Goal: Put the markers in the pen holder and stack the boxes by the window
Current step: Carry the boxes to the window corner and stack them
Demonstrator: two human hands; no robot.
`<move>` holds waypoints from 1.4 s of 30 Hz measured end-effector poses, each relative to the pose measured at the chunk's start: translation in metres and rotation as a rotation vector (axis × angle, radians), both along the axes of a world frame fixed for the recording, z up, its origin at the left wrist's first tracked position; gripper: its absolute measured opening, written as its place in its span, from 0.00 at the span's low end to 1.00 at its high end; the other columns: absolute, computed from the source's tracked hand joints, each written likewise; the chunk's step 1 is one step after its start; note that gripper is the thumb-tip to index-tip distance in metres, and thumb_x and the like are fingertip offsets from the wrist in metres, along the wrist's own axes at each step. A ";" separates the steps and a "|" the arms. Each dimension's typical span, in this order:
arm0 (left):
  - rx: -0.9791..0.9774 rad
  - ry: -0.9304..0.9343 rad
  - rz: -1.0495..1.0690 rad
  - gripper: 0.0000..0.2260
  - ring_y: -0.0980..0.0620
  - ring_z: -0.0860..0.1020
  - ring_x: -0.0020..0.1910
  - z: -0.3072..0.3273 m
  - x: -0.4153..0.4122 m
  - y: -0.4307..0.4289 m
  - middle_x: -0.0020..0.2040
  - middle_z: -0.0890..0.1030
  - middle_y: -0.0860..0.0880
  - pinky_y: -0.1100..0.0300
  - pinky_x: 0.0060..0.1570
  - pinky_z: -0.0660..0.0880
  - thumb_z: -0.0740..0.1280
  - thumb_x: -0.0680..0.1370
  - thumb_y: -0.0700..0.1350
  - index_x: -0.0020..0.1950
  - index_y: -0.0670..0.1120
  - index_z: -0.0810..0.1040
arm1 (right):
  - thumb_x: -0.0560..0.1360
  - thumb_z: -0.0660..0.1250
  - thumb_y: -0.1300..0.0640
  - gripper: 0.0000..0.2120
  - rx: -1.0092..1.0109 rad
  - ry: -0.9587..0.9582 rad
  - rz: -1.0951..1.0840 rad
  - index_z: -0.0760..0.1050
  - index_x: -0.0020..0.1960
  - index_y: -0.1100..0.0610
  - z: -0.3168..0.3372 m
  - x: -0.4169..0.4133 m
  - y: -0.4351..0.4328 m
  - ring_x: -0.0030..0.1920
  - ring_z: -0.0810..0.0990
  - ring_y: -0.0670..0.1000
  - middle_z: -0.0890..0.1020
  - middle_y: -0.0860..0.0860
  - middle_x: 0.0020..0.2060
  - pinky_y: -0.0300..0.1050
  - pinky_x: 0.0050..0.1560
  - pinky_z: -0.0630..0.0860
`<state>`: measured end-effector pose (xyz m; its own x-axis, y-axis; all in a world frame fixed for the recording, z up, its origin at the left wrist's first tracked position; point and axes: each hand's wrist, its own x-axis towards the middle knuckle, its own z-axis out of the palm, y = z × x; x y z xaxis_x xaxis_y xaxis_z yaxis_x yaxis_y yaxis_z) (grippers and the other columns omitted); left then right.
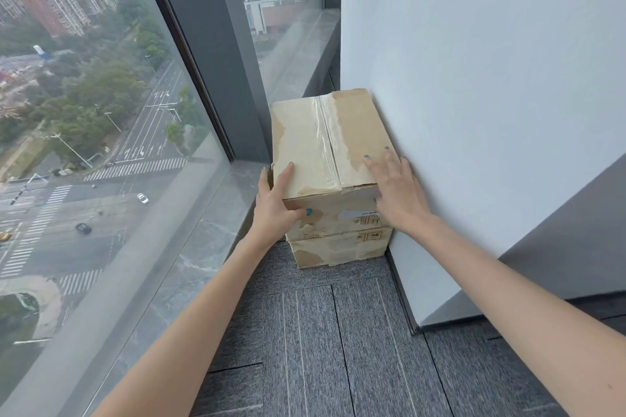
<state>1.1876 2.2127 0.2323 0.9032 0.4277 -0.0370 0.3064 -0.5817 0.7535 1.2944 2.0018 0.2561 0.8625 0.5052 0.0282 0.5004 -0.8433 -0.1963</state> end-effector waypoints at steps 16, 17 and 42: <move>0.198 0.227 -0.224 0.19 0.47 0.61 0.73 0.222 -0.055 -0.043 0.72 0.69 0.52 0.47 0.71 0.56 0.66 0.75 0.43 0.66 0.55 0.75 | 0.78 0.63 0.54 0.19 -0.041 0.273 0.242 0.67 0.68 0.56 0.212 -0.098 0.002 0.57 0.77 0.52 0.72 0.50 0.65 0.50 0.50 0.77; 0.174 0.229 -0.231 0.19 0.48 0.65 0.70 0.247 -0.060 -0.043 0.70 0.72 0.53 0.48 0.69 0.58 0.66 0.75 0.42 0.65 0.54 0.76 | 0.78 0.63 0.54 0.18 -0.041 0.275 0.237 0.67 0.67 0.56 0.235 -0.105 0.001 0.56 0.78 0.52 0.73 0.50 0.64 0.49 0.48 0.77; -0.027 0.266 -0.504 0.07 0.51 0.82 0.46 0.639 -0.257 -0.200 0.49 0.85 0.47 0.50 0.51 0.80 0.66 0.77 0.40 0.52 0.46 0.81 | 0.77 0.65 0.55 0.05 0.174 0.411 -0.176 0.79 0.49 0.53 0.618 -0.330 -0.176 0.47 0.79 0.50 0.83 0.49 0.47 0.44 0.45 0.73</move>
<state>0.9306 2.0128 0.8712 0.9533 -0.0582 -0.2963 0.1770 -0.6871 0.7046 0.9645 1.8259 0.8746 0.8919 0.3687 -0.2620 0.2043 -0.8453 -0.4938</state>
